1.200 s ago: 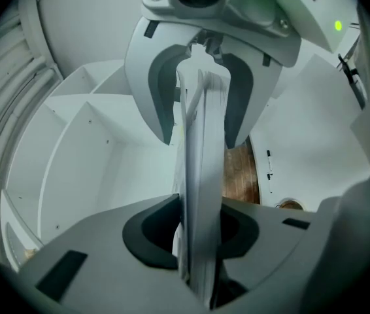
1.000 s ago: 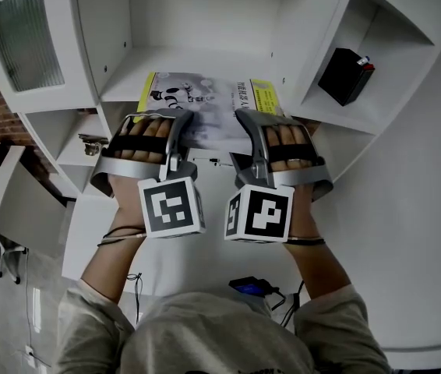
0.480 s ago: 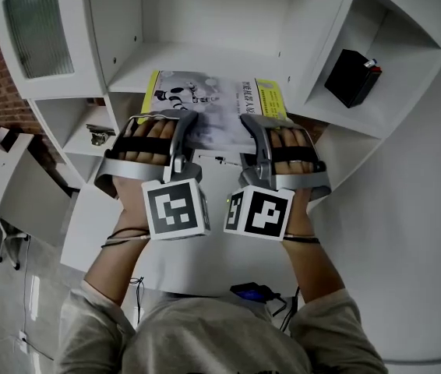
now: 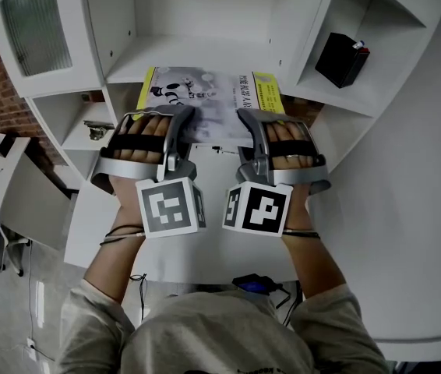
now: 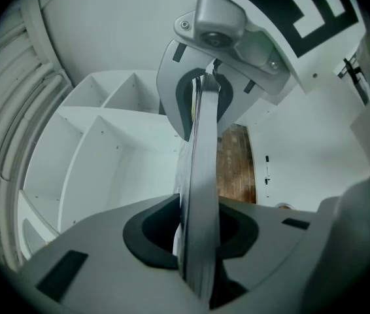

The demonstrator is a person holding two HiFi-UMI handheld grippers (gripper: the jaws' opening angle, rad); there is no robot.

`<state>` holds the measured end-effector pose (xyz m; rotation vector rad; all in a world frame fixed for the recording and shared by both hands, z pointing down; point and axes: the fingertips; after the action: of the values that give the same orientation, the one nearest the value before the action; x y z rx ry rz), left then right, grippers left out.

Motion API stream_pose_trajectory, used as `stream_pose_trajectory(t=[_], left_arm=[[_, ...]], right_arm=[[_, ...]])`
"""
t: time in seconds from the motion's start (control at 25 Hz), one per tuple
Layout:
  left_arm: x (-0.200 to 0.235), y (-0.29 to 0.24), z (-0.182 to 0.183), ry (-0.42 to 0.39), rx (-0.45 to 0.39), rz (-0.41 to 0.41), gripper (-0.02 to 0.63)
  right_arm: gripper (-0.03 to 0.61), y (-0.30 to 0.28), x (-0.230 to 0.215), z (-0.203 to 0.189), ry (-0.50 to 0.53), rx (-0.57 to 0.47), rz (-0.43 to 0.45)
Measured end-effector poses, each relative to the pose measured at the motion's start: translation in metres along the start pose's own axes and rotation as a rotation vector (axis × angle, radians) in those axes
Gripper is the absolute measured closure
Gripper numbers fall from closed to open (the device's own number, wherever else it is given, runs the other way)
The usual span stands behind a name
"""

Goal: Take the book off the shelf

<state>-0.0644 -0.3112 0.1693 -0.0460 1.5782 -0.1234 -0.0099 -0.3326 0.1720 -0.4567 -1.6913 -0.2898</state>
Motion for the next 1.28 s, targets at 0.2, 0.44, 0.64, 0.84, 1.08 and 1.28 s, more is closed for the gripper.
stream_pose_trajectory(t=[0.2, 0.44, 0.64, 0.84, 1.08, 1.28], left_arm=[[-0.012, 0.039, 0.002, 0.006, -0.056, -0.019, 0.533], [-0.067, 0.079, -0.008, 0.024, -0.092, -0.164, 0.528], [-0.1, 0.119, -0.016, 0.036, -0.091, -0.197, 0.528], [-0.128, 0.158, -0.014, 0.05, -0.119, -0.217, 0.528], [-0.163, 0.189, -0.008, 0.069, -0.145, -0.276, 0.526], [-0.188, 0.206, -0.007, 0.082, -0.141, -0.311, 0.526]], right_arm=[[0.5, 0.039, 0.011, 0.014, -0.02, 0.034, 0.02], [0.494, 0.072, 0.071, 0.032, -0.052, 0.082, 0.17], [0.495, 0.107, 0.106, 0.05, -0.067, 0.094, 0.188], [0.495, 0.147, 0.134, 0.061, -0.083, 0.127, 0.203], [0.495, 0.181, 0.169, 0.065, -0.101, 0.171, 0.241], [0.494, 0.198, 0.193, 0.067, -0.108, 0.174, 0.266]])
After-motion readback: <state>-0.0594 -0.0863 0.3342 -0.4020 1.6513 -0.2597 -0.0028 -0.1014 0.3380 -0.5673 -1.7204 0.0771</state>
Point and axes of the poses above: the fingertips, and each gripper's own axes: y backward along the fingers, x to its left, z out of its top, and after that the axes turned 8 degrees about -y, right-handed
